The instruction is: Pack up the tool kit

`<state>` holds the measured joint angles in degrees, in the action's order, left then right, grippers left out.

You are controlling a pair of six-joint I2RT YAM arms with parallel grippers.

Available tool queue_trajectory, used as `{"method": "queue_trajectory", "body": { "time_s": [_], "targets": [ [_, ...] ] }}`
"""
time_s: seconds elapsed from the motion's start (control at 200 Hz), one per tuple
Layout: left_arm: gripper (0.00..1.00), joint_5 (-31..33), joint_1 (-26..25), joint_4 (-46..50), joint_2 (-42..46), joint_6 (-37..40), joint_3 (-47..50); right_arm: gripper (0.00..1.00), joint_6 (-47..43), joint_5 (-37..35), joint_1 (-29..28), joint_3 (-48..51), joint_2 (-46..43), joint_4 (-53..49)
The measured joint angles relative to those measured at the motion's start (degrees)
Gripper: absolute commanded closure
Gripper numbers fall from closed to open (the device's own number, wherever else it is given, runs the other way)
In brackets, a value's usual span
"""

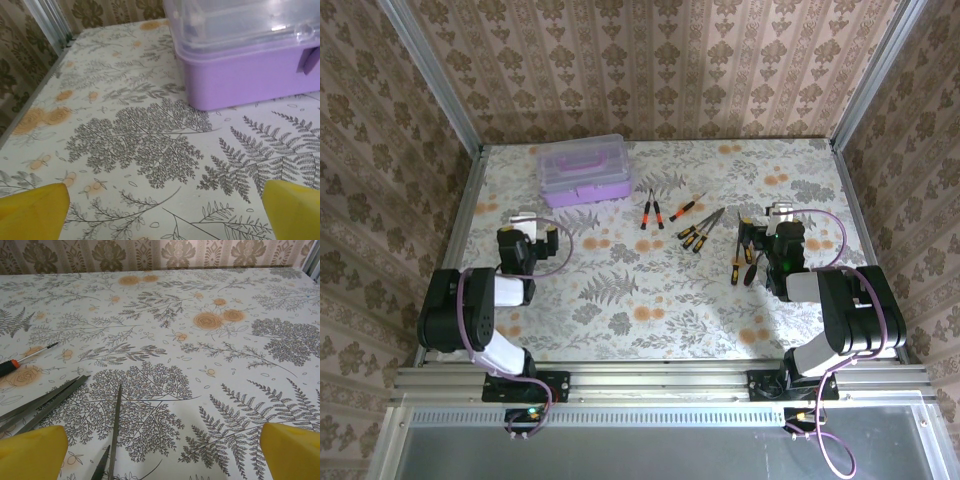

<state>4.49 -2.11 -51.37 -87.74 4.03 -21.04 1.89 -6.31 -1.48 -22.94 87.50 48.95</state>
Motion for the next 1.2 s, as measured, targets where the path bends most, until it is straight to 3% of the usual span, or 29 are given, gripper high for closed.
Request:
{"method": "queue_trajectory", "body": {
  "time_s": [0.175, 0.43, 0.575, 0.635, 0.74, 0.875, 1.2],
  "targets": [
    [0.0, 1.84, -0.04, 10.03, 11.45, -0.24, -1.44, 0.0, -0.17, -3.21, -1.79, -1.79, -2.54, -7.21],
    [0.0, 7.54, -0.11, 30.49, 28.57, -3.96, -12.7, 0.0, 2.93, -9.25, -6.03, -12.55, -12.98, -25.64],
    [0.0, 11.82, -0.02, 45.07, 32.17, -14.19, -22.03, 0.0, 11.61, -10.34, -6.05, -21.79, -15.37, -40.81],
    [0.0, 9.66, 1.53, 49.48, 33.53, -19.04, -24.87, 0.0, 16.85, -9.27, -5.51, -23.76, -16.09, -44.37],
    [0.0, 5.25, 5.4, 48.63, 35.95, -25.73, -24.13, 0.04, 22.77, -4.87, -4.22, -23.65, -17.42, -47.12],
    [0.0, 0.26, 7.93, 49.92, 32.37, -29.33, -25.35, 0.06, 27.12, 0.87, -3.67, -23.43, -17.38, -50.05],
    [0.0, -1.92, 0.04, 66.62, 0.52, -20.65, -58.27, 0.05, 30.1, 8.63, -5.14, -23.28, -16.76, -51.45]
  ]
}}
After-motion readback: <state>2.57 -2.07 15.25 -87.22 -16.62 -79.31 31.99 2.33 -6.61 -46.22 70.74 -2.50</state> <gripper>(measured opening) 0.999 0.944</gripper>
